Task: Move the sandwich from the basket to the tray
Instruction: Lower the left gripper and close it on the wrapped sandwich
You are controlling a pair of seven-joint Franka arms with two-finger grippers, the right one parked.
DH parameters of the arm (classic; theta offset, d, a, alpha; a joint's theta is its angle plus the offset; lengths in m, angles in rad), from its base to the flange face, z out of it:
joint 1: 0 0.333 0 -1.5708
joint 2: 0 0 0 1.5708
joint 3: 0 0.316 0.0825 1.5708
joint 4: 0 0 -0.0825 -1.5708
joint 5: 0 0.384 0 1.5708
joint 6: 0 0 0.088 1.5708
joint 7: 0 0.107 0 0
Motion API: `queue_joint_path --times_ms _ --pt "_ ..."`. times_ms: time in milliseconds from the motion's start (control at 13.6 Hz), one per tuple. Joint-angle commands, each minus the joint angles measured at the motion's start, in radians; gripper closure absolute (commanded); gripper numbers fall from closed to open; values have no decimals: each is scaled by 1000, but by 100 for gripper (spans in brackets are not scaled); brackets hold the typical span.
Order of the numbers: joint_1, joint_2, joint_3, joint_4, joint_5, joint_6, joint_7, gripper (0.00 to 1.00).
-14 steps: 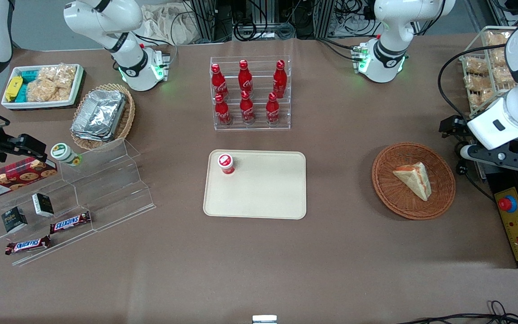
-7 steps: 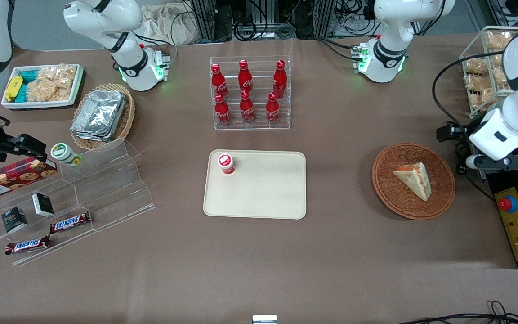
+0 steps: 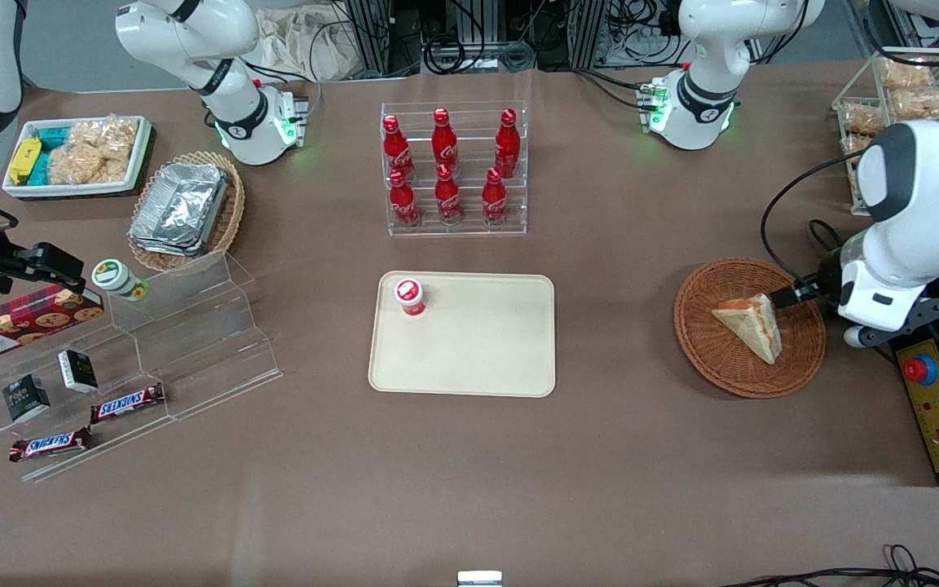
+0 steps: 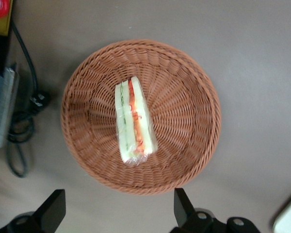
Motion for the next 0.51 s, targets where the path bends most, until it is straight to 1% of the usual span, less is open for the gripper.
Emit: queue_joint_path --times_ms 0,147,441 --pt "-1 -17 14 -130 7 175 -186 0" --pt "-1 19 17 -164 9 263 -304 0" --pt "-2 93 17 -178 38 341 -384 0"
